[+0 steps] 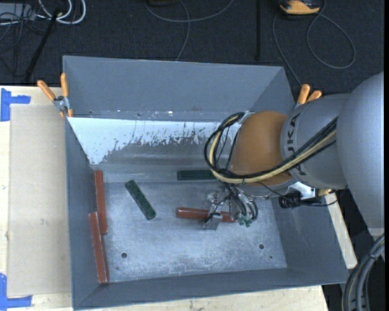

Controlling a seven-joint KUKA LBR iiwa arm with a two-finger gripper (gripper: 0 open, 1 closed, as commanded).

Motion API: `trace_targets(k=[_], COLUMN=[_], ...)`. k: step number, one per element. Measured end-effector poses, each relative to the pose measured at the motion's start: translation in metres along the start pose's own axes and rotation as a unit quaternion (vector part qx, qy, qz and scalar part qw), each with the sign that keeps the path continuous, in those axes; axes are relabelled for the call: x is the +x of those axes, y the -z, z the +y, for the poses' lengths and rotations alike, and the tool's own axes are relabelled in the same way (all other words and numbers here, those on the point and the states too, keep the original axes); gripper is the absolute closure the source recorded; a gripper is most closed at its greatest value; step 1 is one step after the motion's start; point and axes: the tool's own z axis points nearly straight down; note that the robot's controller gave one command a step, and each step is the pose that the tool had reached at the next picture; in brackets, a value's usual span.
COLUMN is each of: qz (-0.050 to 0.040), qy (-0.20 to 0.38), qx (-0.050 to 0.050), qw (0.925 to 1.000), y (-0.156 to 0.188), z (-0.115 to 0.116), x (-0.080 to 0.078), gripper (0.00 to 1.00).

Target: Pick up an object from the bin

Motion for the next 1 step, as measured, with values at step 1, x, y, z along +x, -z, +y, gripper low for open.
trace_targets(k=[1], qz=[-0.0038], qy=[0.004], qx=[-0.001], qw=[1.0], y=[0.1002], z=[0.0005], x=[-0.0018], gripper=[1.0])
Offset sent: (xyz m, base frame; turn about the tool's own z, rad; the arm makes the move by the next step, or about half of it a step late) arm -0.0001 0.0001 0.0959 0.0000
